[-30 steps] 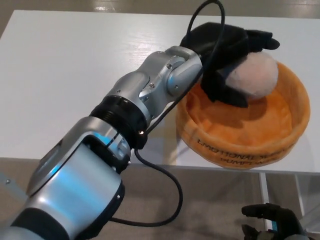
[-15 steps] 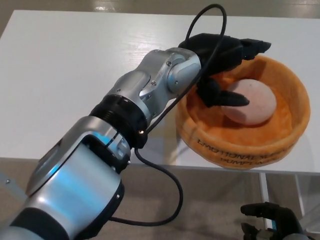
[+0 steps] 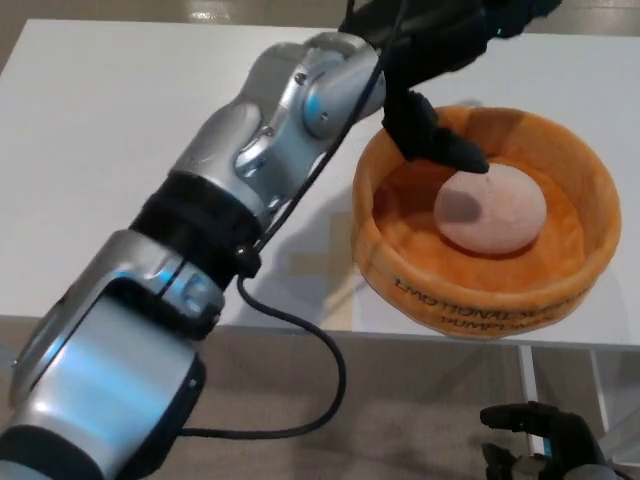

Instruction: Use the left hand to pick up the pink round toy on the left and place it inside the orange plate on the desk.

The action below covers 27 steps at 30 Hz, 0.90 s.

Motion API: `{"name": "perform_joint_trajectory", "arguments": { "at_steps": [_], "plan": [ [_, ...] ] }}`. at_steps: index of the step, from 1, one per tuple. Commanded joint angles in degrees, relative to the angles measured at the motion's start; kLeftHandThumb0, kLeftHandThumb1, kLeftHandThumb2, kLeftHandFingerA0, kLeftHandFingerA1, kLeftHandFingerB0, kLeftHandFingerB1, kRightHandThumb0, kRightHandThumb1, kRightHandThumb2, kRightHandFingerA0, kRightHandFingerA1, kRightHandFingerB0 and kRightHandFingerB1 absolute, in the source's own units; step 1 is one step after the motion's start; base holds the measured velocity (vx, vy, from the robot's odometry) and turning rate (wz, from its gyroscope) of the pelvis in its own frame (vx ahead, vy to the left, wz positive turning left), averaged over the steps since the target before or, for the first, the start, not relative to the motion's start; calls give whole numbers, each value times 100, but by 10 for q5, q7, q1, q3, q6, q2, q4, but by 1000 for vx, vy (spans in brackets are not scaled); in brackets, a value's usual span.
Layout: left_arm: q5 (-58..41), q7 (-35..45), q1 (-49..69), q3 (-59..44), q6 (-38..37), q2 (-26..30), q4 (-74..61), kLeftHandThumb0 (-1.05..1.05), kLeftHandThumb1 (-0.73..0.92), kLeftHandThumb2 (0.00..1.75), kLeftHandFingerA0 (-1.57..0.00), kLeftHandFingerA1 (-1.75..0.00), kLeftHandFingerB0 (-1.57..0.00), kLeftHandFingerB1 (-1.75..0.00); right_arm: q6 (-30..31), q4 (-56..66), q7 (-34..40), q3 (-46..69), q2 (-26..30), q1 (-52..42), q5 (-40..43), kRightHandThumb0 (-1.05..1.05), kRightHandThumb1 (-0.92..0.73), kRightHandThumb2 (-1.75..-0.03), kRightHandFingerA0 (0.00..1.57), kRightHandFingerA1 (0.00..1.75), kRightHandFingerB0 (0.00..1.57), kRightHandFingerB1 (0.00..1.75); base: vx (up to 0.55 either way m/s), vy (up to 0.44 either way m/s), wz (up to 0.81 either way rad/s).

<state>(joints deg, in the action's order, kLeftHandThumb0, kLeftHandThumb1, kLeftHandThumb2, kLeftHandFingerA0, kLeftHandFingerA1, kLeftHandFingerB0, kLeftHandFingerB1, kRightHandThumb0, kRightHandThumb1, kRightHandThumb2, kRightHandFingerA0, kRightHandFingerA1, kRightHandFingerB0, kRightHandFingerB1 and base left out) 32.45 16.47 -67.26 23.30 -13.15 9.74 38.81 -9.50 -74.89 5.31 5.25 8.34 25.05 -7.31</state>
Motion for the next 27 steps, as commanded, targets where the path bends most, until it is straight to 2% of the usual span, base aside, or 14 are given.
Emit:
{"name": "perform_joint_trajectory", "arguments": {
  "at_steps": [1,8,13,15,16,17,19,20,21,22,23,24,25,27],
  "plan": [
    [-132,81,97,-84,5,51,-246,4,45,69,0,-6,-5,-25,5,-4,-7,4,6,-1,6,-20,-45,-83,70,89,59,78,0,0,0],
    [-285,138,254,-188,33,120,-537,4,61,58,0,-23,-16,-29,7,-3,-4,-1,10,3,0,-20,-44,-83,71,88,60,78,0,0,0],
    [-371,181,328,-240,41,175,-643,6,60,68,-4,-18,-16,-34,9,-4,-5,-4,10,6,-2,-20,-44,-83,71,88,60,78,0,0,0],
    [-478,229,412,-311,68,226,-716,1,69,60,-8,-35,-32,-31,5,-3,-7,-4,11,4,-1,-21,-45,-83,71,89,61,79,0,0,0],
    [-509,242,434,-329,71,238,-728,1,69,60,-8,-35,-32,-31,4,-3,-8,-4,11,4,-2,-21,-45,-83,71,89,61,79,0,0,0],
    [-541,269,468,-364,69,256,-731,-7,46,93,-8,-50,-29,-54,4,-3,-8,-5,11,4,-2,-22,-44,-83,71,88,60,79,0,0,0],
    [-564,287,492,-388,68,269,-733,-7,46,93,-8,-50,-29,-54,3,-3,-7,-5,11,4,-3,-22,-44,-83,71,88,60,79,0,0,0],
    [-583,307,512,-410,63,281,-730,-9,65,59,-21,-38,-47,-37,3,-3,-7,-6,11,4,-4,-22,-44,-84,70,88,59,78,0,0,0],
    [-619,345,540,-431,59,290,-717,-1,46,93,-11,-50,-41,-59,3,-3,-8,-6,12,3,-4,-22,-44,-83,70,87,60,78,0,0,0],
    [-658,384,569,-449,54,298,-702,-1,46,93,-11,-50,-41,-59,3,-3,-8,-6,13,1,-4,-22,-44,-83,70,87,60,78,0,0,0],
    [-675,400,583,-452,60,299,-697,2,69,64,-23,-39,-53,-42,4,-3,-9,-5,14,-1,-3,-20,-44,-83,68,86,59,78,0,0,0],
    [-690,411,597,-454,68,301,-693,2,69,64,-23,-39,-53,-42,6,-4,-10,-3,15,-3,-2,-20,-44,-83,68,86,59,78,0,0,0],
    [-700,436,623,-461,94,305,-683,-7,72,61,-38,-40,-60,-42,5,-4,-11,-3,16,-4,-2,-14,-60,-57,66,91,60,78,0,0,0],
    [-713,470,671,-465,123,307,-663,-7,74,62,-34,-42,-62,-45,3,-5,-11,-1,18,-6,-3,-13,-59,-57,69,93,62,79,0,0,0]
  ]
}}
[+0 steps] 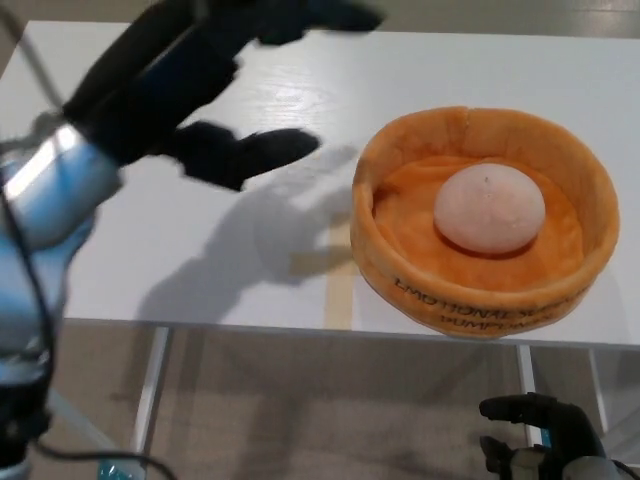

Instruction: Use the left hand to pick up the pink round toy on the left and place it inside the orange plate on the desk.

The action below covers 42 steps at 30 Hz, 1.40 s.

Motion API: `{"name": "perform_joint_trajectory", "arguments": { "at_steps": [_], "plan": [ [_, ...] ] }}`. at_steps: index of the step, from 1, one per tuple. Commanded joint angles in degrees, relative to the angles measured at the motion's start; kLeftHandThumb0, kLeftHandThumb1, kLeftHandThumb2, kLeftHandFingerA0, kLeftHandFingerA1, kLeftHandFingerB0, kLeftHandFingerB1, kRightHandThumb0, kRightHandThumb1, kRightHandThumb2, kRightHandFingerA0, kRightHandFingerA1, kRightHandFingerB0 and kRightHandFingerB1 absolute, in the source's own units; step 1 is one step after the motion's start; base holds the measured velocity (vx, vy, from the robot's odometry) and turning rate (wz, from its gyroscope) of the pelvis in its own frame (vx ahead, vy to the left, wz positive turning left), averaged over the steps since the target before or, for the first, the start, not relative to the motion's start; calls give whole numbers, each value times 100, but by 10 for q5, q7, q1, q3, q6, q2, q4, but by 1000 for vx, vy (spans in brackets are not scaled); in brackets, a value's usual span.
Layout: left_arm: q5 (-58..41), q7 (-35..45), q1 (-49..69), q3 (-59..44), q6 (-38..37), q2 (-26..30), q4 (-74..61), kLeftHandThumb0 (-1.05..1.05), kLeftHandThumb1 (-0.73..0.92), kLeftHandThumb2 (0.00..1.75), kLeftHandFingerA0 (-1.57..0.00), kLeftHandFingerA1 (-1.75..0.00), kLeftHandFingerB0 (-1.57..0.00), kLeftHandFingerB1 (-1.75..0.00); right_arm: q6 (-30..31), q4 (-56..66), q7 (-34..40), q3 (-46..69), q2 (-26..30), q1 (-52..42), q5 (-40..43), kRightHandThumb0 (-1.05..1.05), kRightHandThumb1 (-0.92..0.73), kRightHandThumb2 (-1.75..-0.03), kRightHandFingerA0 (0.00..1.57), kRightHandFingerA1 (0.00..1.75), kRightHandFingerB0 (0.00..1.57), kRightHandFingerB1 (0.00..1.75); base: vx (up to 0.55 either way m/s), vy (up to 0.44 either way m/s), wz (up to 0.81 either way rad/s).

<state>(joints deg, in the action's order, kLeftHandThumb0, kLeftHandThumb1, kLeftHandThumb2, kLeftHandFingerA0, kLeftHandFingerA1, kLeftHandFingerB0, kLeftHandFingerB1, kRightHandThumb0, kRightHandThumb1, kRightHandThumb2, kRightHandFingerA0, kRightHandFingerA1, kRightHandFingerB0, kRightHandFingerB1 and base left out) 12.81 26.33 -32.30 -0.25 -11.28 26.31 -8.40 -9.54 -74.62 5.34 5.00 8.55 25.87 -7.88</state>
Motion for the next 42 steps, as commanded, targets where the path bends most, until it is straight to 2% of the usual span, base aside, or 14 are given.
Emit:
{"name": "perform_joint_trajectory", "arguments": {
  "at_steps": [1,6,9,18,24,25,26,27,28,29,36,37,41,42],
  "plan": [
    [-516,373,330,-223,99,138,-186,-7,74,62,-34,-42,-62,-45,3,-8,-10,2,16,-15,3,-13,-59,-57,69,93,62,79,0,0,0],
    [-541,417,376,-182,91,115,-145,-9,77,65,-31,-41,-57,-43,8,-8,-9,3,15,-13,4,-13,-60,-57,67,91,62,79,0,0,0],
    [-483,418,410,-141,1,107,-110,-4,71,69,-41,-45,-62,-45,9,-8,-7,0,15,-9,0,-13,-59,-57,67,91,62,78,0,0,0],
    [-282,298,482,-47,-38,81,10,-9,74,62,-45,-41,-57,-39,6,-8,-10,-1,18,-17,-1,-14,-60,-58,66,90,60,77,0,0,0],
    [-233,259,468,-23,-74,55,115,-9,75,64,-49,-41,-57,-40,4,-7,-11,0,19,-21,1,-13,-60,-57,66,94,63,80,0,0,0],
    [-228,256,462,-20,-81,51,133,-4,77,64,-47,-40,-57,-40,4,-8,-11,-1,19,-20,0,-19,-44,-83,69,86,60,78,0,0,0],
    [-223,254,453,-16,-95,48,160,-4,77,64,-47,-40,-57,-40,4,-8,-11,-2,20,-19,-1,-19,-44,-83,69,86,60,78,0,0,0],
    [-218,247,447,-14,-93,44,179,-6,76,63,-46,-38,-57,-39,4,-8,-10,-2,19,-19,0,-13,-59,-57,67,94,64,80,0,0,0],
    [-214,242,443,-12,-91,42,191,-6,76,63,-46,-38,-57,-39,4,-8,-10,-2,19,-19,0,-13,-59,-57,67,94,64,80,0,0,0],
    [-162,189,429,-6,-115,35,241,-11,70,64,-48,-39,-55,-38,5,-7,-8,-3,19,-20,-2,-14,-59,-57,67,91,61,78,0,0,0],
    [-47,37,381,22,-168,11,381,-16,70,65,-45,-41,-49,-37,2,-8,-7,-2,17,-25,0,-13,-59,-57,68,93,63,79,0,0,0],
    [-34,14,374,26,-161,7,393,-16,70,65,-42,-42,-48,-37,2,-8,-6,-2,17,-26,0,-19,-44,-82,72,89,61,78,0,0,0],
    [-5,-78,322,38,-119,-19,477,-8,69,62,-38,-39,-44,-35,2,-7,-9,1,17,-27,3,-18,-45,-82,70,89,60,78,0,0,0],
    [-9,-101,302,37,-113,-31,515,-10,68,62,-38,-40,-43,-35,1,-7,-9,-1,17,-29,1,-14,-59,-58,68,93,60,78,0,0,0]
  ]
}}
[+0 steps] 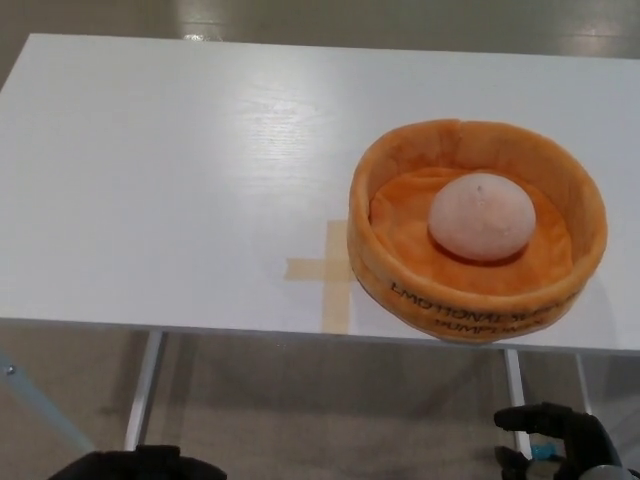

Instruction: Use the left hand to pick up the pink round toy on the left and place it inside the orange plate on the desk.

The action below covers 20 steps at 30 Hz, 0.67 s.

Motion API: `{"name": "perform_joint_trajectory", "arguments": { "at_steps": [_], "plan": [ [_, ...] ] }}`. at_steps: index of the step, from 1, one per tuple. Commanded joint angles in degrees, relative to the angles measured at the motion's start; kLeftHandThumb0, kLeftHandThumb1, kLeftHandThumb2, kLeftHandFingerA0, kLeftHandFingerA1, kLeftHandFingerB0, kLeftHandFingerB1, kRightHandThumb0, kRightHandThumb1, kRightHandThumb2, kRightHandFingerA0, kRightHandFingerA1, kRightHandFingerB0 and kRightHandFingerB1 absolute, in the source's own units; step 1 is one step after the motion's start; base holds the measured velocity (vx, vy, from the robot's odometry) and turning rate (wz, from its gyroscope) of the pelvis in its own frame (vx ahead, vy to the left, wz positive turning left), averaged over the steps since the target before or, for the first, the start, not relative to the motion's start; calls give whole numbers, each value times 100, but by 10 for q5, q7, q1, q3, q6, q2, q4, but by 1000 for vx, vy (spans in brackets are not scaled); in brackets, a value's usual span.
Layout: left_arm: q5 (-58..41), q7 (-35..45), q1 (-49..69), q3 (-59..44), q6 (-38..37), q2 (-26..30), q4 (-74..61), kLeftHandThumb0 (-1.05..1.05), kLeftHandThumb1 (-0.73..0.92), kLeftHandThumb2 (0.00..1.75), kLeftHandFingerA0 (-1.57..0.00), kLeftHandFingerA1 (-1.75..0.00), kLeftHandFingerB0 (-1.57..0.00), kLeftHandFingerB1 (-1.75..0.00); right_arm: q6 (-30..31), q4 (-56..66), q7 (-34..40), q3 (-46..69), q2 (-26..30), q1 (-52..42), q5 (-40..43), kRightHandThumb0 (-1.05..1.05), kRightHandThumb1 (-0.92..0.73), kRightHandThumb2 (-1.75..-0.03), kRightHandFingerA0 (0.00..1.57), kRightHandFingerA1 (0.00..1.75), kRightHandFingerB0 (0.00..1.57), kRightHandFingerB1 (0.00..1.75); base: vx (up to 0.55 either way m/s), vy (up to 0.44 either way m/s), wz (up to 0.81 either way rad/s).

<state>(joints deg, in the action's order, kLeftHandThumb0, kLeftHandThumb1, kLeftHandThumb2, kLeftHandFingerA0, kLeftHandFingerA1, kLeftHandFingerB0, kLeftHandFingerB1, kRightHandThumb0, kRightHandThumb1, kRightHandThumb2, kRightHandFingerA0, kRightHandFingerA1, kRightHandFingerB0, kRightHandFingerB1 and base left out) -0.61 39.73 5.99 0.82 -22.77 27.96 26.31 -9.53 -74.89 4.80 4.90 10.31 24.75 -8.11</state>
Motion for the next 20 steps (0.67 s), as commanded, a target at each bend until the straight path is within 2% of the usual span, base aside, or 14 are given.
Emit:
{"name": "perform_joint_trajectory", "arguments": {
  "at_steps": [1,3,5,9,11,15,16,20],
  "plan": [
    [124,-241,-87,27,2,-51,181,-10,68,62,-38,-40,-43,-35,1,-4,-3,-2,0,-19,2,-14,-59,-58,68,93,60,78,0,0,0],
    [124,-245,-90,27,1,-52,188,-10,68,62,-38,-40,-43,-35,2,-4,-3,-3,0,-19,1,-14,-59,-58,68,93,60,78,0,0,0],
    [131,-289,-119,32,12,-68,241,-18,58,62,-42,-42,-44,-37,-1,-4,-6,1,-1,-21,5,-13,-60,-57,66,93,60,79,0,0,0],
    [132,-331,-152,34,33,-82,301,-25,53,64,-39,-43,-42,-39,0,-5,-7,-1,-2,-22,3,-13,-59,-57,66,92,61,79,0,0,0],
    [131,-357,-168,33,41,-87,336,-24,56,57,-39,-38,-44,-35,0,-5,-7,1,-2,-23,5,-13,-59,-57,67,94,61,79,0,0,0],
    [126,-381,-182,30,50,-92,368,-25,56,57,-38,-37,-45,-35,-3,-5,-8,2,-2,-24,6,-13,-59,-57,67,95,61,80,0,0,0],
    [120,-394,-189,25,58,-95,385,-24,57,57,-29,-35,-41,-34,-3,-5,-7,1,-2,-24,5,-13,-59,-57,67,98,63,81,0,0,0],
    [108,-418,-200,14,78,-99,413,-25,57,57,-30,-40,-39,-33,4,-6,-4,-1,-1,-20,3,-13,-59,-57,68,94,61,78,0,0,0]
  ]
}}
